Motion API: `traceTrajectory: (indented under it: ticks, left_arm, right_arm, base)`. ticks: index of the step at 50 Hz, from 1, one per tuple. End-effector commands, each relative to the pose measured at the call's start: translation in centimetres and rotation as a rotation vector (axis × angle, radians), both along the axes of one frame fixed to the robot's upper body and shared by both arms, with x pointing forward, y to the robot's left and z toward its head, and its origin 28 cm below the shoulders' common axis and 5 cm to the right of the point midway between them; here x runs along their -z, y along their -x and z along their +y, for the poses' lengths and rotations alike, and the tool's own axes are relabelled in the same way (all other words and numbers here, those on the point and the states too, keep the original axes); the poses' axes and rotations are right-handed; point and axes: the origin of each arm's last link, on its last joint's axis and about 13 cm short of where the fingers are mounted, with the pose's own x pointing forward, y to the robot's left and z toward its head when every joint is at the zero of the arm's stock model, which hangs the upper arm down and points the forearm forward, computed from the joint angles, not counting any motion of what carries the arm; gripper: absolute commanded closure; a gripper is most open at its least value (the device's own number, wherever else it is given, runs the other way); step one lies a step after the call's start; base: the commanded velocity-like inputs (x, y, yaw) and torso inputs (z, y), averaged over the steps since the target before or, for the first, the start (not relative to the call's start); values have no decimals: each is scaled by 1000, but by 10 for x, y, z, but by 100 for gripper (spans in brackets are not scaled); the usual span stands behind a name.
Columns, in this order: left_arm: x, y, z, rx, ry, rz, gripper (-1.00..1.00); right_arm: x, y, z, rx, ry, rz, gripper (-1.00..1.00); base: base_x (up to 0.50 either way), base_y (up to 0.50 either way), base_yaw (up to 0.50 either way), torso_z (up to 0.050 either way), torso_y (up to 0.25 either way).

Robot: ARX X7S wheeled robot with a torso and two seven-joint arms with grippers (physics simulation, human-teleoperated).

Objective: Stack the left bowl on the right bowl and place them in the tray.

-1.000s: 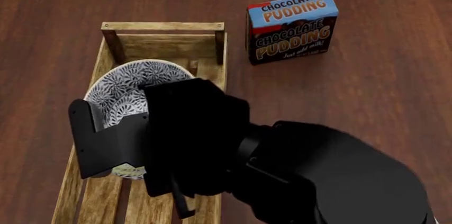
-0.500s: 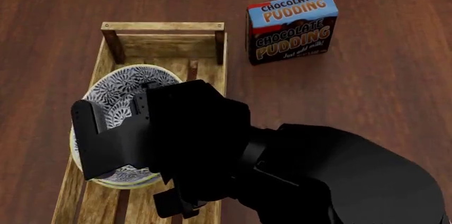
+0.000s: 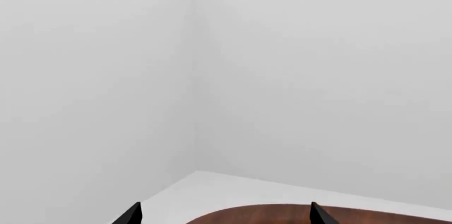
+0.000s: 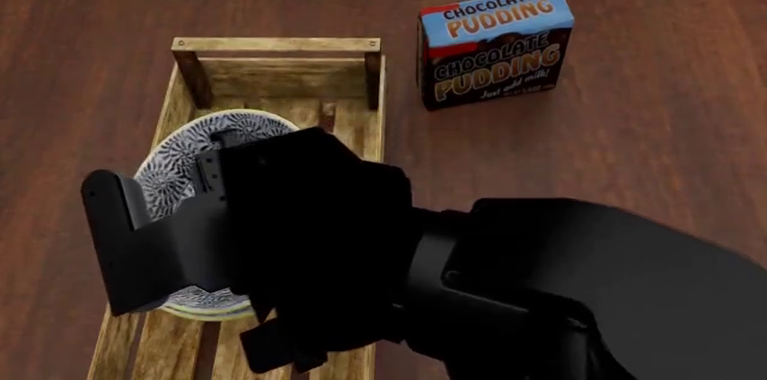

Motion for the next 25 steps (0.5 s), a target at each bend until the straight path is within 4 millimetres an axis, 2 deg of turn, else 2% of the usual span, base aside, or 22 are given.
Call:
traceTrajectory:
  ticks: [1,25]
  left_arm:
    - [-2,0,0,-1,4,-5,-100]
    - [0,0,0,9,4,-12,-100]
  right_arm:
    - [-10,11,3,-28,-1,-15,-100]
    - [-53,42,5,-77,-52,-114,-100]
  base:
    - [0,0,0,0,0]
    - [0,0,0,0,0]
